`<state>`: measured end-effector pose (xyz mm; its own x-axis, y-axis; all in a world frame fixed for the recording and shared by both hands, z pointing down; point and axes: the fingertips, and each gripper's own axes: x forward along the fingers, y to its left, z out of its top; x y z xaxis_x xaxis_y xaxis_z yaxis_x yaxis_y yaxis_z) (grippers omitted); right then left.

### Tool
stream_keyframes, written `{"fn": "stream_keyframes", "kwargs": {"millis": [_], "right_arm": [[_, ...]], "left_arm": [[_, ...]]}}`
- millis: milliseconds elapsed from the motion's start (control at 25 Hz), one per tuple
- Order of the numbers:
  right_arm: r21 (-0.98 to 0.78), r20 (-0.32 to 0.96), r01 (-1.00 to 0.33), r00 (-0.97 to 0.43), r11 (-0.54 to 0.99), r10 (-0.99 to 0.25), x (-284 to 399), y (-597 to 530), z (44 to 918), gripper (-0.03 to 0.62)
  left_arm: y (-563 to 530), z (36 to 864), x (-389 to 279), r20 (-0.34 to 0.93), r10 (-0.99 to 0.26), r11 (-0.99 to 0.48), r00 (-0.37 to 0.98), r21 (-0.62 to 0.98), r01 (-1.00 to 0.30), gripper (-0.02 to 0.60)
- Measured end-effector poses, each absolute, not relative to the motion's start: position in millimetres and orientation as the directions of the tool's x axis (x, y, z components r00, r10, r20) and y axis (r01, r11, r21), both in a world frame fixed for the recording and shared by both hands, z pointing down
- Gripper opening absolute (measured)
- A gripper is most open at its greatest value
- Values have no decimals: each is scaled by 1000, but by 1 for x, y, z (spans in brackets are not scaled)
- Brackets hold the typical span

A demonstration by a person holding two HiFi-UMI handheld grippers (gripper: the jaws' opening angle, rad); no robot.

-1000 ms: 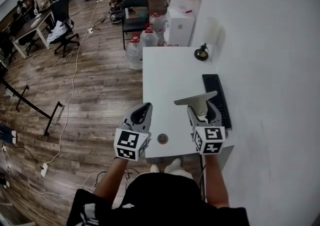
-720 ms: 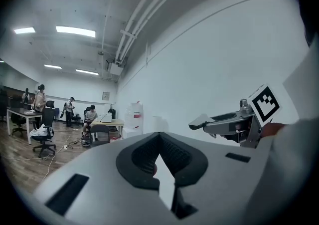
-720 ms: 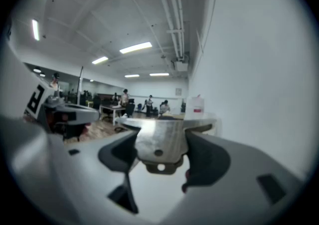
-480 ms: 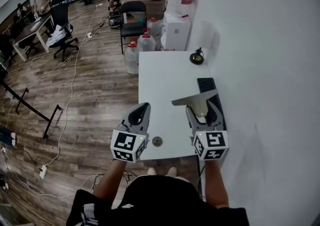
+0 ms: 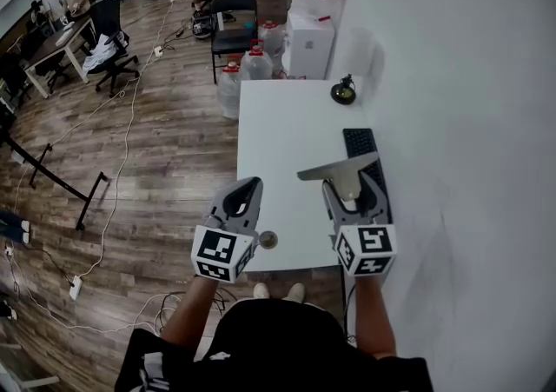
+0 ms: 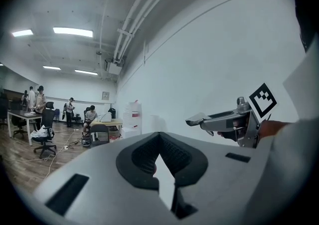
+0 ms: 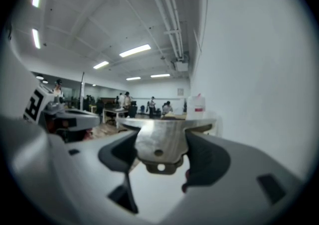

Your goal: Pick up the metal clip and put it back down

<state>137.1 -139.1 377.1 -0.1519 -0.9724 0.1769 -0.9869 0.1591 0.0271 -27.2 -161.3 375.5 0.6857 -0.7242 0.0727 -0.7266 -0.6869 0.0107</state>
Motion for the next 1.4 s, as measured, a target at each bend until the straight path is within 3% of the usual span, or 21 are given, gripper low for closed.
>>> {"fn": "stream_keyframes", "kwargs": {"millis": [800, 1400], "right_arm": [[-33, 482, -954, -276, 298, -831, 136, -137, 504, 295], [-46, 751, -906, -309, 420, -584, 117, -102, 651, 295]], "left_arm": [[-164, 425, -11, 179, -742, -645, 646, 71, -761, 21], [-150, 485, -21, 321, -723, -612, 612, 114, -783, 21]]}}
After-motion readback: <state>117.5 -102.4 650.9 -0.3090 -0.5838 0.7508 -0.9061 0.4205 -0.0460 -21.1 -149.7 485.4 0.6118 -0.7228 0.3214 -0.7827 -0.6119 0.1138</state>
